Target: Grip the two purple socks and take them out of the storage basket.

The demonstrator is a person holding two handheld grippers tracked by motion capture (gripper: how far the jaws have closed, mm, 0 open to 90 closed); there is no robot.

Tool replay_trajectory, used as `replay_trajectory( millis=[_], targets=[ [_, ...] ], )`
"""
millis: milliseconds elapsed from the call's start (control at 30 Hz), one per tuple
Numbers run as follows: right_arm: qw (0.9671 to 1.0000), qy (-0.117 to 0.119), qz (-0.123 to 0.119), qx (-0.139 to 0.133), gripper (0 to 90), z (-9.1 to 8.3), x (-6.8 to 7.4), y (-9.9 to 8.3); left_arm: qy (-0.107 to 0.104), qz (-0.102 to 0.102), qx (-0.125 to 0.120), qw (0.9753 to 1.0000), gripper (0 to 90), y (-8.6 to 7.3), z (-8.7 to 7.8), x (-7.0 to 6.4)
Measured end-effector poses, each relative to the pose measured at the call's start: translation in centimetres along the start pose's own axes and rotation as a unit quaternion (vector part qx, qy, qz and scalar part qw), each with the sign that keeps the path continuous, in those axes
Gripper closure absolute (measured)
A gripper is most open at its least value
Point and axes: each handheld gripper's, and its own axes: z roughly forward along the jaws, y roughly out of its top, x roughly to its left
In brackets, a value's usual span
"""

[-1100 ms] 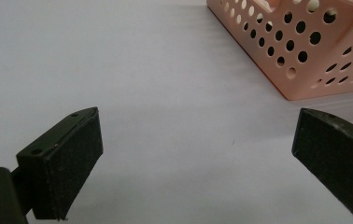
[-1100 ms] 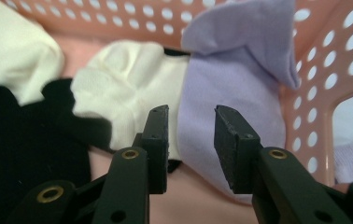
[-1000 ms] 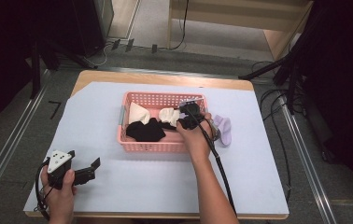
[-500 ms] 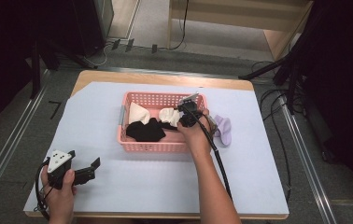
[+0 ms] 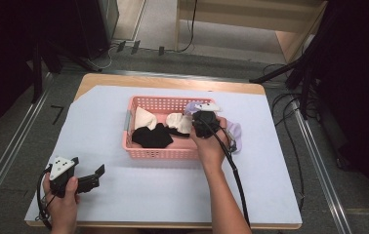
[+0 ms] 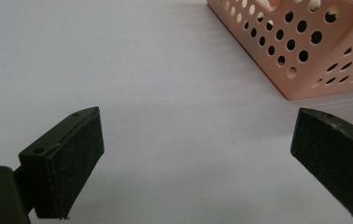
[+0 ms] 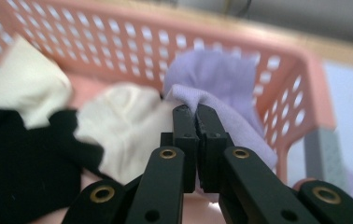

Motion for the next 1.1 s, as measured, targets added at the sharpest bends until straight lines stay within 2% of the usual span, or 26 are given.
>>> replay_trajectory(
  millis=[67, 167, 267, 367, 400, 633, 667, 700, 833, 967, 1100],
  targets=[
    [0.999, -0.004, -0.019, -0.041, 88.5, -0.7, 0.1, -0.1, 0.0, 0.001, 0.0, 1.0, 3.4, 0.0, 0.0, 0.0],
    [0.9952, -0.009, -0.035, -0.091, 88.5, -1.6, 0.3, -0.2, 0.001, 0.001, 0.0, 1.0, 3.4, 0.0, 0.0, 0.0],
    [0.9904, -0.011, -0.033, -0.133, 88.5, -2.4, 0.2, -0.1, 0.0, 0.0, 0.0, 1.0, 3.4, 0.0, 0.0, 0.0],
    [0.984, -0.01, -0.034, -0.174, 88.5, -3.0, 0.0, 0.0, 0.0, -0.001, 0.0, 1.0, 3.4, 0.0, 0.0, 0.0],
    [0.9825, -0.005, -0.027, -0.184, 88.5, -3.2, -0.1, 0.1, 0.0, -0.002, -0.001, 1.0, 3.4, 0.0, 0.0, 0.0],
    [0.9702, -0.008, -0.01, -0.242, 88.5, -4.4, -0.8, 0.7, -0.001, -0.003, -0.001, 1.0, 3.4, 0.0, 0.0, 0.1],
    [0.9702, -0.008, -0.01, -0.242, 88.5, -4.4, -0.8, 0.7, -0.001, -0.003, -0.001, 1.0, 3.4, 0.0, 0.0, 0.1],
    [0.9662, -0.009, -0.005, -0.258, 88.5, -4.9, -1.1, 0.8, -0.002, -0.003, -0.002, 1.0, 3.4, 0.0, 0.0, 0.1],
    [0.96, -0.016, 0.003, -0.279, 88.5, -5.7, -1.7, 1.1, 0.0, -0.003, -0.001, 1.0, 3.4, 0.0, 0.0, 0.1],
    [0.9554, -0.026, 0.008, -0.294, 88.4, -6.7, -2.6, 1.3, 0.0, -0.002, -0.001, 1.0, 3.4, 0.0, 0.0, 0.0],
    [0.9518, -0.039, 0.019, -0.304, 88.4, -7.6, -4.2, 1.3, 0.0, -0.001, -0.001, 1.0, 3.4, 0.0, 0.0, 0.0]
  ],
)
